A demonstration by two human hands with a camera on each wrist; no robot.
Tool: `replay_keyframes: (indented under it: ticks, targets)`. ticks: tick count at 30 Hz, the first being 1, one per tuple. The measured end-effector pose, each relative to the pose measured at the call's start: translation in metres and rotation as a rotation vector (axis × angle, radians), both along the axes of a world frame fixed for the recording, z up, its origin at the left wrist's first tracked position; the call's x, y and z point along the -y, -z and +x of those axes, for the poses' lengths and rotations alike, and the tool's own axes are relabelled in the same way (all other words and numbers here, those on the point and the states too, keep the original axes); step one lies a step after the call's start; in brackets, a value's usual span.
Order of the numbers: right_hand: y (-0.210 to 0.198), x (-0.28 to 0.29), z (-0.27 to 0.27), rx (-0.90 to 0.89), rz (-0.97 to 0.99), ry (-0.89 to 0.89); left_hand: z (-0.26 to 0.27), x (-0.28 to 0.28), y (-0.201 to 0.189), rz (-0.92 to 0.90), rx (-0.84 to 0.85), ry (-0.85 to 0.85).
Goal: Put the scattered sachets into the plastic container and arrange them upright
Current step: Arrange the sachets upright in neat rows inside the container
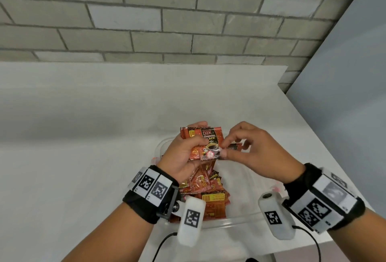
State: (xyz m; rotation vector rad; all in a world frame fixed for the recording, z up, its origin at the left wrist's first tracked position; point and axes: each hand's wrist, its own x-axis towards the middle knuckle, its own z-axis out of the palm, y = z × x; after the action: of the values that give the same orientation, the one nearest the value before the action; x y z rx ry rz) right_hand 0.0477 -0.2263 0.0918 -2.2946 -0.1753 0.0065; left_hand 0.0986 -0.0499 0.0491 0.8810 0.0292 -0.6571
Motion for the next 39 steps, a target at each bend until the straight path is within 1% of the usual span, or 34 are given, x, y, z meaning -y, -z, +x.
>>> replay_keyframes:
  ticks: [1,3,6,9,11,14,18,20,26,32,36,39]
  targets:
    - [-0.001,0.001,0.002,0.021,0.016,0.048,0.000,0.000,0.001,0.004,0.013,0.002]
    - [-0.002,0.001,0.007,0.040,-0.021,0.104,-0.001,0.000,0.001,0.006,0.048,0.016]
    - [-0.001,-0.002,0.015,-0.033,-0.015,0.073,-0.004,0.003,0.001,0.017,0.106,0.049]
    - [-0.008,0.001,0.020,-0.087,-0.002,0.022,-0.005,0.004,0.000,0.016,0.121,0.030]
    - [-0.014,0.009,0.022,-0.092,-0.067,0.001,-0.002,0.001,-0.002,0.026,0.101,-0.014]
    - [-0.011,0.024,0.025,-0.143,-0.201,0.024,0.012,-0.008,-0.005,0.066,0.087,-0.081]
    - [0.013,0.036,0.032,-0.213,-0.530,0.043,0.027,-0.015,-0.009,0.062,0.096,-0.129]
    - [0.024,0.036,0.036,-0.264,-0.608,0.055,0.029,-0.017,-0.007,0.052,0.096,-0.122]
    - [0.036,0.033,0.048,-0.304,-0.734,-0.010,0.028,-0.019,0.004,0.040,0.072,-0.101]
    - [0.035,0.030,0.058,-0.336,-0.766,-0.025,0.031,-0.019,0.009,-0.012,0.011,-0.108]
    - [0.035,0.027,0.060,-0.359,-0.770,-0.019,0.032,-0.020,0.008,-0.007,0.008,-0.128]
    - [0.034,0.023,0.060,-0.365,-0.825,-0.015,0.032,-0.019,0.008,-0.002,-0.001,-0.126]
